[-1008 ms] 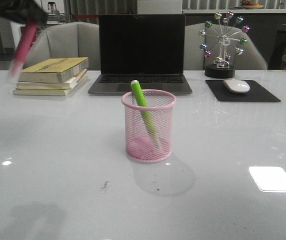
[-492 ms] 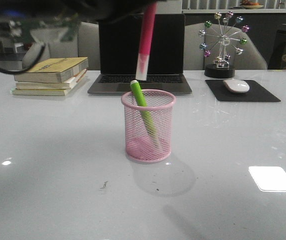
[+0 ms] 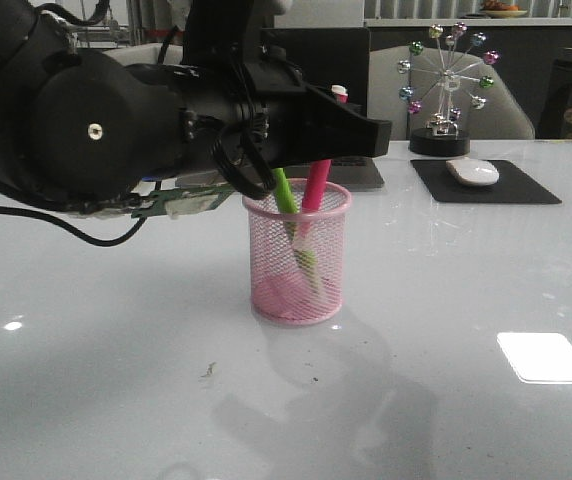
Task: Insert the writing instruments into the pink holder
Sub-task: 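Drop the pink marker into the holder beside the green marker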
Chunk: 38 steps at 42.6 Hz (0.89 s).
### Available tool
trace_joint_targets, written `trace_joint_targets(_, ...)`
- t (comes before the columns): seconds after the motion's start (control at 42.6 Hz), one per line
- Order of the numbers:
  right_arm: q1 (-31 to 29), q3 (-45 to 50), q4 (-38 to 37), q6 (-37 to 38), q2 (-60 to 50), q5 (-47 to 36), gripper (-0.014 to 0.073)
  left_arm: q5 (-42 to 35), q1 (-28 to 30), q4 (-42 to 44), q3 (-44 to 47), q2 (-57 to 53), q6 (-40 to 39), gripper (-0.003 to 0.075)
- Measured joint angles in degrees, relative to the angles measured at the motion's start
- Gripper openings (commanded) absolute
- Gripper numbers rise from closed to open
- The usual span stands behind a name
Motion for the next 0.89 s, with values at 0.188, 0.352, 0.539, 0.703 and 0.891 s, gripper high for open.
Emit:
trace_joint_targets(0.188,0.0,0.0,0.0,0.0,0.0,0.0,0.055,0.91,0.09,0.0,-0.12,0.01,-0.13,0.0426)
trace_joint_targets(0.352,0.0,0.0,0.0,0.0,0.0,0.0,0.055,10.91,0.09,0.0,-0.12,-5.06,-0.13,0.0426)
trace_joint_targets(0.539,0.0,0.0,0.0,0.0,0.0,0.0,0.055,31.53,0.23,2.16,-0.12,-18.34,-0.02,0.0426)
trace_joint_targets(0.703,0.0,0.0,0.0,0.0,0.0,0.0,0.055,53.59,0.23,4.21,-0.12,-32.77,-0.02,0.0426)
trace_joint_targets(0.891,0.0,0.0,0.0,0.0,0.0,-1.17,0.055,72.35,0.23,5.32,-0.12,-46.57,-0.02,0.0426)
